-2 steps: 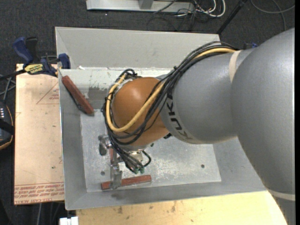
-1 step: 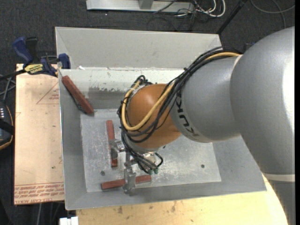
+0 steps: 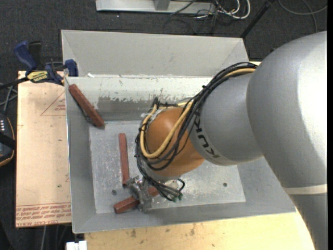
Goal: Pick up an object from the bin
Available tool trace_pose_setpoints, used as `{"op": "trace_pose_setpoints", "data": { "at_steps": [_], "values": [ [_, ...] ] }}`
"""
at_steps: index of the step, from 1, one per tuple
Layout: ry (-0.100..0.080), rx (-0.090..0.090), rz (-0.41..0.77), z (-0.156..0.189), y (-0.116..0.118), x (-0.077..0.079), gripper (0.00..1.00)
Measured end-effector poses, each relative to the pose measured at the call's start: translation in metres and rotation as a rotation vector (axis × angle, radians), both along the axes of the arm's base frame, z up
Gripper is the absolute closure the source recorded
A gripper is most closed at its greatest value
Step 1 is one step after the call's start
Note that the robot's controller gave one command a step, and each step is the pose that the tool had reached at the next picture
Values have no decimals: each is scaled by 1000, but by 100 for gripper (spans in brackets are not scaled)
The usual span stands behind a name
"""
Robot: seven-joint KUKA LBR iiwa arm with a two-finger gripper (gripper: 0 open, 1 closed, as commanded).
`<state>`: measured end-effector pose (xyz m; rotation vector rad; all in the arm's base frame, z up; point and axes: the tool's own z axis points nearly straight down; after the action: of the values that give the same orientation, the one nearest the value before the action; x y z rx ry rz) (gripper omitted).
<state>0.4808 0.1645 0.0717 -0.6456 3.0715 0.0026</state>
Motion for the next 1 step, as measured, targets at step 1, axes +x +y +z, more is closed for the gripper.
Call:
{"op": "trace_pose_setpoints", "data": {
  "at_steps": [1],
  "values": [
    [0,0,0,0,0,0,100]
  ]
}}
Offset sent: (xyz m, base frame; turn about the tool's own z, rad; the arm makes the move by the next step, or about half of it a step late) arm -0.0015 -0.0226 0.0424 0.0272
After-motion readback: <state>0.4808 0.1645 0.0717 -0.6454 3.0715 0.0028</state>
